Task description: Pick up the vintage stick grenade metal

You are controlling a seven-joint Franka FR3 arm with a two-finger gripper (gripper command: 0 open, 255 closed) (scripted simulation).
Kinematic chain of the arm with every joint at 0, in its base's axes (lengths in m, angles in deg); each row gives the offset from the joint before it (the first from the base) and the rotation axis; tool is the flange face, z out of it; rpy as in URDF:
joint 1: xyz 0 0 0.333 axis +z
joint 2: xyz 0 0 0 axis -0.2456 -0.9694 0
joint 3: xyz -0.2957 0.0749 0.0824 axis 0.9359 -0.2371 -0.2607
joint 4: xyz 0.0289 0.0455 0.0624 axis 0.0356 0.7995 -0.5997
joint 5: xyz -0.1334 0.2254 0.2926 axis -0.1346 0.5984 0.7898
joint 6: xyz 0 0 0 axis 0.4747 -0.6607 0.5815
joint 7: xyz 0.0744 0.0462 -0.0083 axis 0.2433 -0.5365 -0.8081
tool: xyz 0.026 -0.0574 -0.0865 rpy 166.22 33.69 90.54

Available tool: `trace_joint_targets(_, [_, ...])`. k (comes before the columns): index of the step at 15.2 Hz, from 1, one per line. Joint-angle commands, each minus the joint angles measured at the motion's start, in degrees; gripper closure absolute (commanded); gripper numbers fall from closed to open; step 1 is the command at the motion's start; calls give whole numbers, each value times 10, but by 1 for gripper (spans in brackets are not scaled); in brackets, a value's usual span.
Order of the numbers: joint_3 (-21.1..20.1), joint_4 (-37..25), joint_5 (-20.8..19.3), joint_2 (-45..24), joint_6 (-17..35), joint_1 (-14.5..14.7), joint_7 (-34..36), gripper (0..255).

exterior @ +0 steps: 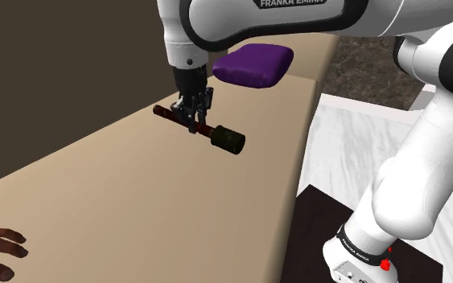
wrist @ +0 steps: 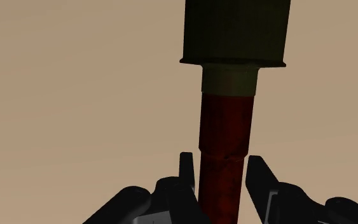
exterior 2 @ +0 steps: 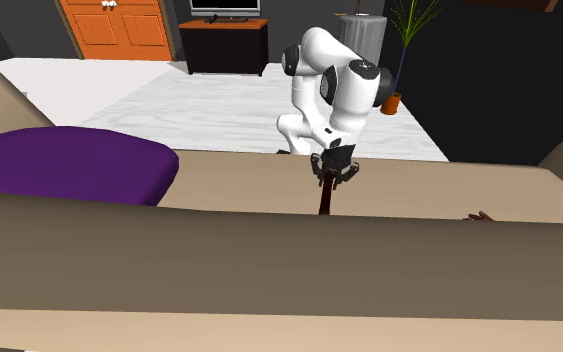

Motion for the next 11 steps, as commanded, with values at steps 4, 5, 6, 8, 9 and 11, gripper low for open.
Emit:
trace_joint_targets(4, [-2, -45, -2, -6, -40, 2, 0, 255])
trace_joint_targets(5, [-2, -55, -3, -7, -48, 2, -1, 255])
trace_joint_targets(6, [-2, -65, -3, -9, -57, 2, -1, 255])
trace_joint_targets(8, [-3, -85, -5, -13, -73, 3, -1, 255])
trace_joint_targets(9, [-3, -95, -6, -16, -82, 4, -1, 255])
trace_joint_targets(11, [-3, -97, -6, -16, -83, 4, -1, 255])
